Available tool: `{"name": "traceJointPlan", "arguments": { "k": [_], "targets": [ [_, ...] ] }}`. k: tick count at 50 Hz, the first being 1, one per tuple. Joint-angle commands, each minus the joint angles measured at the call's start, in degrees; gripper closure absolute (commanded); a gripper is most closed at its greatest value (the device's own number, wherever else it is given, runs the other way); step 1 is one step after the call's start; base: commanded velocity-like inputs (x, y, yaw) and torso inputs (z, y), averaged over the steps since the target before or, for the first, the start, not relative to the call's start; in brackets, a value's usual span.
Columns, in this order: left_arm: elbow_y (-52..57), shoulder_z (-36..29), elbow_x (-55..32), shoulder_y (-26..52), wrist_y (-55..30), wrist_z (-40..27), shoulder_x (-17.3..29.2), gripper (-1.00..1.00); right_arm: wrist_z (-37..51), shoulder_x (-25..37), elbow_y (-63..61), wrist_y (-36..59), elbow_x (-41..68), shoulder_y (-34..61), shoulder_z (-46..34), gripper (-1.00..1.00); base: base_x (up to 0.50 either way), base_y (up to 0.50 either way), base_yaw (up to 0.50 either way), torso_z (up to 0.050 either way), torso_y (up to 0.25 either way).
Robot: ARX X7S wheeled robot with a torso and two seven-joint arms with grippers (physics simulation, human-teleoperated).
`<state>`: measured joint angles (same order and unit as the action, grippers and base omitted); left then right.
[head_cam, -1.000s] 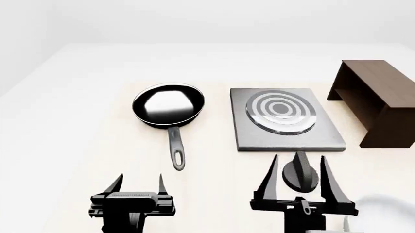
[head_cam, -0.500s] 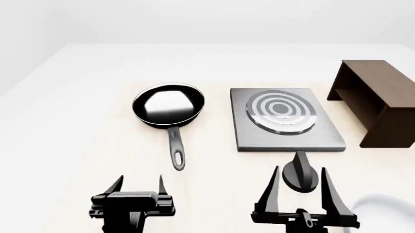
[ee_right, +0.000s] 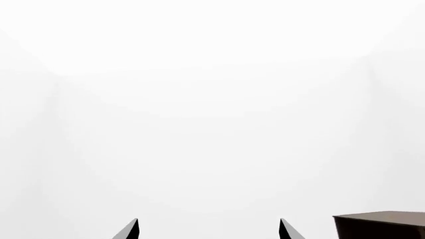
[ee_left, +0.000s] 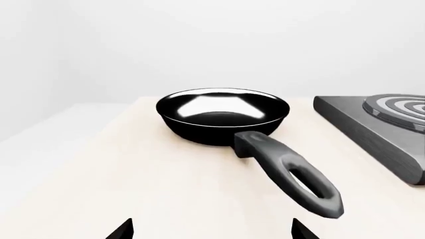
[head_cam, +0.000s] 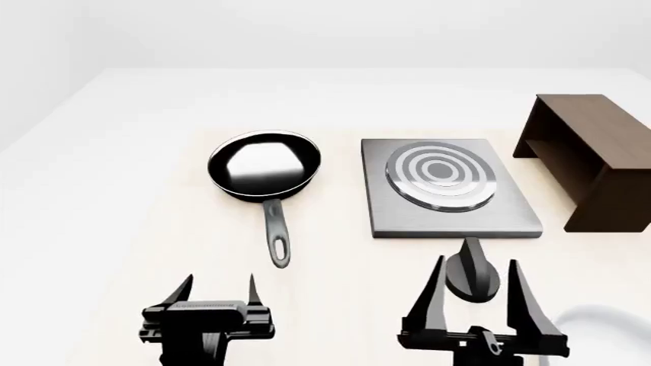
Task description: Turn on the stove.
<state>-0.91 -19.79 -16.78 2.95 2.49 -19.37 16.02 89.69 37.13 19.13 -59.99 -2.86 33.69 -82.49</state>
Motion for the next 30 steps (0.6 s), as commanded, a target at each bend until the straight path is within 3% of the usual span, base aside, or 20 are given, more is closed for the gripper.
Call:
{"name": "traceJointPlan", "arguments": {
  "k": [1, 12, 30],
  "targets": [
    [-0.2, 0.0, -0.1, 0.0, 0.9, -0.1, 0.0, -1.0, -0.1, 0.2, -0.2, 0.0, 0.8, 1.0, -1.7, -1.0, 0.0, 0.0, 0.0, 0.0, 0.0],
    [-0.5, -0.3, 0.3, 0.0, 1.8, -0.2, 0.1, -1.0, -2.5, -1.4, 1.2, 3.0, -5.2, -1.3, 1.9, -1.0, 0.0, 0.0, 0.0, 0.0, 0.0],
    [-0.6, -0.7, 0.6, 0.1, 2.0, -0.5, 0.4, -1.0, -7.6, 0.1, -13.6, 13.5, -4.8, -0.4, 4.7, -1.0, 0.0, 0.0, 0.0, 0.0, 0.0]
  ]
}}
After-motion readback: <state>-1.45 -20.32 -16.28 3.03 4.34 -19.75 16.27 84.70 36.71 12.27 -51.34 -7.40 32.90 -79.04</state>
